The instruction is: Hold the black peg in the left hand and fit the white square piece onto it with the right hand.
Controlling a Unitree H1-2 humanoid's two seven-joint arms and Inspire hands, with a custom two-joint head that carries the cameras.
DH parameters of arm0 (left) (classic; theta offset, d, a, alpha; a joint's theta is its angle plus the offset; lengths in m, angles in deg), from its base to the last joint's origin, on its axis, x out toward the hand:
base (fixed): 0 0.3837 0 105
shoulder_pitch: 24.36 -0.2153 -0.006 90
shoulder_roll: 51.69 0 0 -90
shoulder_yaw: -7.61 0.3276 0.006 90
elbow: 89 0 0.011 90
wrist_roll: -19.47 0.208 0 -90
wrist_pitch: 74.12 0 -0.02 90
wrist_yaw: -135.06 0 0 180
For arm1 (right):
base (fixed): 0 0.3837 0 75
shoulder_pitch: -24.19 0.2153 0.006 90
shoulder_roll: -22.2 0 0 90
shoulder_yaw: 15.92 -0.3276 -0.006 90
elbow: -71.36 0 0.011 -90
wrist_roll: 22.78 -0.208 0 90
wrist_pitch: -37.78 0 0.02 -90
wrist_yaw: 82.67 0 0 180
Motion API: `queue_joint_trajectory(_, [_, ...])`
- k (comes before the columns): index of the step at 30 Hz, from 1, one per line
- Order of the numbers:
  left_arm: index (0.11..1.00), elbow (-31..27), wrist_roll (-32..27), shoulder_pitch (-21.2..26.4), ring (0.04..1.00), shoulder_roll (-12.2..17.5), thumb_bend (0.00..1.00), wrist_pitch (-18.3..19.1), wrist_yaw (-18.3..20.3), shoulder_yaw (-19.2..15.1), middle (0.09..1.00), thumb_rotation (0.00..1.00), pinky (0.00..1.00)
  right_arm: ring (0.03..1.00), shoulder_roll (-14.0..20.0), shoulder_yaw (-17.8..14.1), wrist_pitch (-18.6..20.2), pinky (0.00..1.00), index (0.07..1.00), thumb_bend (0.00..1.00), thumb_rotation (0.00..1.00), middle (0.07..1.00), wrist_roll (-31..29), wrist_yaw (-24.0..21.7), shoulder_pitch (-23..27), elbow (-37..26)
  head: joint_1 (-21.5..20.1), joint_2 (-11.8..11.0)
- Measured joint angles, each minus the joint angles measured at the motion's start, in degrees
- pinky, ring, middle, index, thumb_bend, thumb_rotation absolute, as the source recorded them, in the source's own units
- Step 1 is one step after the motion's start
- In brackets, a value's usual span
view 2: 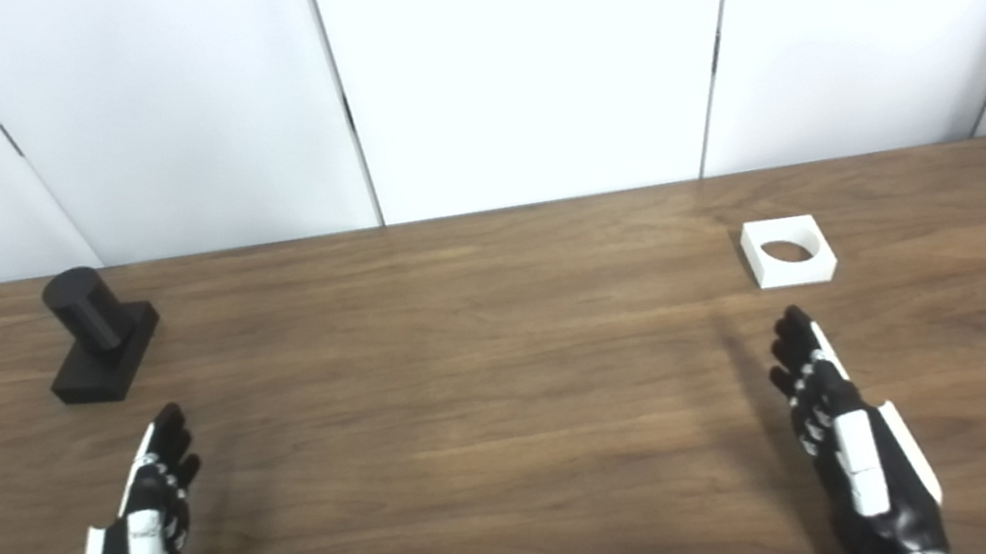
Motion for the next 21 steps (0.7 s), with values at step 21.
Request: queue_joint_trajectory(21, [0.921, 1.1, 0.5, 0.0, 0.96, -0.1, 0.68, -4.7, -1.9, 1.1, 0.949, 0.98, 0.94, 1.0, 0.1, -0.5, -0.3, 1.0, 1.0, 0.63, 1.0, 1.0, -0.5, -0.2, -0.1, 0.1, 4.1, -1.3])
